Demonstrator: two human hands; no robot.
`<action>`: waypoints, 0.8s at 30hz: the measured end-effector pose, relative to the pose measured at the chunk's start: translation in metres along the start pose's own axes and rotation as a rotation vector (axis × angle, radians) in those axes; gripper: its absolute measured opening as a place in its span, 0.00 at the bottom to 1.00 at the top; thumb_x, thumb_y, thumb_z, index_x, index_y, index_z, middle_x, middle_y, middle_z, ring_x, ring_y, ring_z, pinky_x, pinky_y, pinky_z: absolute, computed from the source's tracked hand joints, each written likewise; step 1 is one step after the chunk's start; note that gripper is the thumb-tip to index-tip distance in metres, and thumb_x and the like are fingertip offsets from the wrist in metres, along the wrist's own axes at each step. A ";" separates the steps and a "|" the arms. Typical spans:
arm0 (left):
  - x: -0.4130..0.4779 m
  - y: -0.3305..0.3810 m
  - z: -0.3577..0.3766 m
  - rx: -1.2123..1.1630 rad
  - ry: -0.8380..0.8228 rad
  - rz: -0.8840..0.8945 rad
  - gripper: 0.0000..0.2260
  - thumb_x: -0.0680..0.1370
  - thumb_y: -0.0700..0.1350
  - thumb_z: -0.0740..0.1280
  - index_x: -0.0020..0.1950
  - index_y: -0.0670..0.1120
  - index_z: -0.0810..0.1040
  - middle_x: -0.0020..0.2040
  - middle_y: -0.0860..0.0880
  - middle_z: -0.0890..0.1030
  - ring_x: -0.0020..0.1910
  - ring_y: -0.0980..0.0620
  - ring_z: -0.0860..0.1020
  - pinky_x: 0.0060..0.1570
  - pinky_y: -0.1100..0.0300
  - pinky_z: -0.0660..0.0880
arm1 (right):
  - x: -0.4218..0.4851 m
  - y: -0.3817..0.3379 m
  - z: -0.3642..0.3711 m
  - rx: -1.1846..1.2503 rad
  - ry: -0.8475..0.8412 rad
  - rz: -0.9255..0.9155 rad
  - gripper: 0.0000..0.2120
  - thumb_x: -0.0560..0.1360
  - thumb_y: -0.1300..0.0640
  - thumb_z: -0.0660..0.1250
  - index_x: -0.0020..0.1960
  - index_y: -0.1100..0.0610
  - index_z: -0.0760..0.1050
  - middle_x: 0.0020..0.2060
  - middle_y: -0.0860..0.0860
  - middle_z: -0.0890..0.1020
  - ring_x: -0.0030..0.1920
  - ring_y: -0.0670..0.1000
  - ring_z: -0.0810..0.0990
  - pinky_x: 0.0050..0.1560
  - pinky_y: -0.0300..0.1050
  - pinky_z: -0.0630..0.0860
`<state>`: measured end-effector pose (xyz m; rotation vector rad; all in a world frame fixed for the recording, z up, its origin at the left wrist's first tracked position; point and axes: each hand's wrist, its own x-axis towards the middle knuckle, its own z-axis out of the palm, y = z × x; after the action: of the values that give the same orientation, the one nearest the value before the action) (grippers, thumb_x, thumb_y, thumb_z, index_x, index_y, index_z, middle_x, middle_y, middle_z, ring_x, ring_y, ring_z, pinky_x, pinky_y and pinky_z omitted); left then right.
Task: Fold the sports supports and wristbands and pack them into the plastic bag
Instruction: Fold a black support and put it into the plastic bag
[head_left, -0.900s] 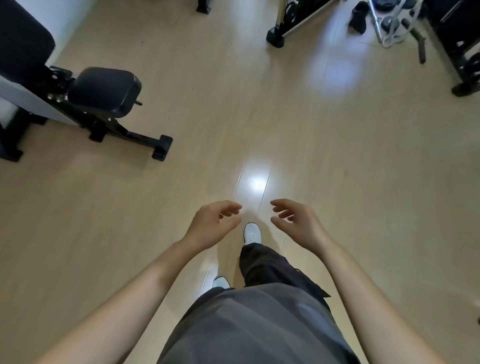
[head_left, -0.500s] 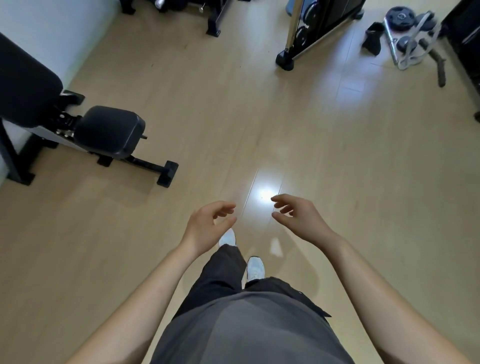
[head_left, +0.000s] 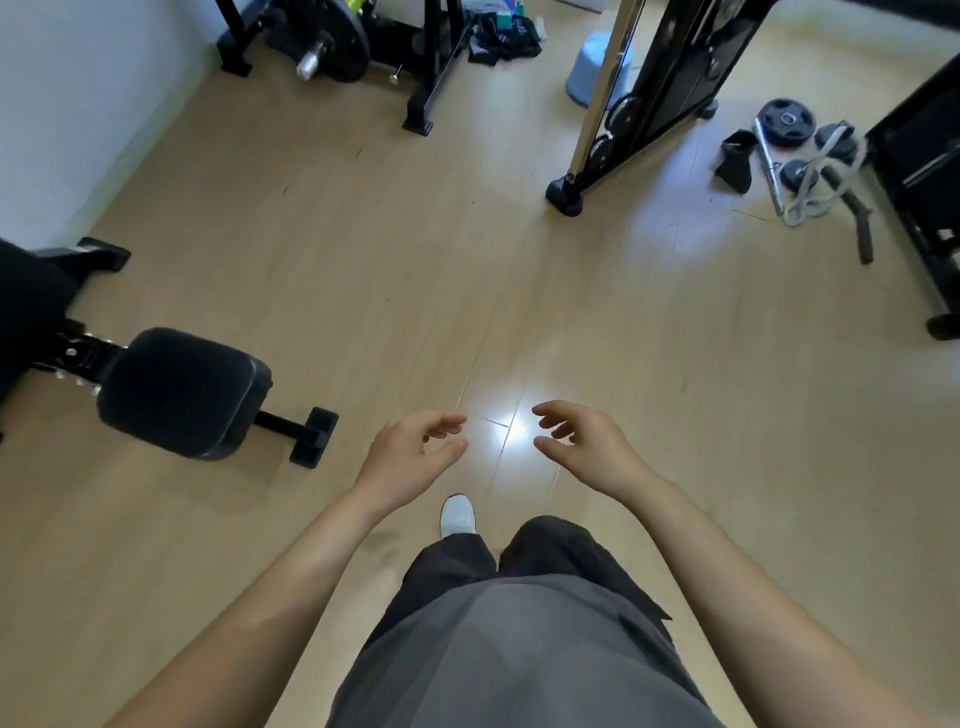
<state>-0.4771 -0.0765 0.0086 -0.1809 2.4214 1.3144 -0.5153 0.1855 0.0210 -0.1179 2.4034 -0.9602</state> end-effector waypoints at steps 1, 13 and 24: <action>0.018 0.007 -0.009 0.015 -0.014 0.009 0.13 0.77 0.51 0.71 0.62 0.55 0.82 0.53 0.62 0.83 0.54 0.62 0.80 0.59 0.58 0.76 | 0.015 -0.005 -0.009 0.008 0.005 0.007 0.18 0.77 0.51 0.69 0.66 0.47 0.75 0.52 0.42 0.80 0.50 0.42 0.79 0.55 0.42 0.76; 0.261 0.091 -0.067 0.136 -0.097 -0.011 0.13 0.76 0.54 0.71 0.60 0.56 0.83 0.52 0.62 0.83 0.54 0.63 0.79 0.59 0.56 0.76 | 0.231 -0.012 -0.118 0.051 -0.049 0.036 0.18 0.76 0.53 0.70 0.65 0.48 0.76 0.51 0.44 0.81 0.50 0.46 0.79 0.56 0.43 0.75; 0.450 0.154 -0.145 0.043 0.021 -0.073 0.12 0.76 0.52 0.73 0.59 0.54 0.84 0.51 0.59 0.84 0.52 0.61 0.81 0.58 0.55 0.77 | 0.434 -0.057 -0.249 -0.067 -0.106 -0.034 0.18 0.77 0.50 0.68 0.66 0.50 0.75 0.52 0.45 0.80 0.51 0.48 0.79 0.55 0.47 0.77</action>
<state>-0.9737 -0.0815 0.0263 -0.2697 2.4337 1.2341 -1.0188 0.1779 0.0108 -0.2291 2.3432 -0.8667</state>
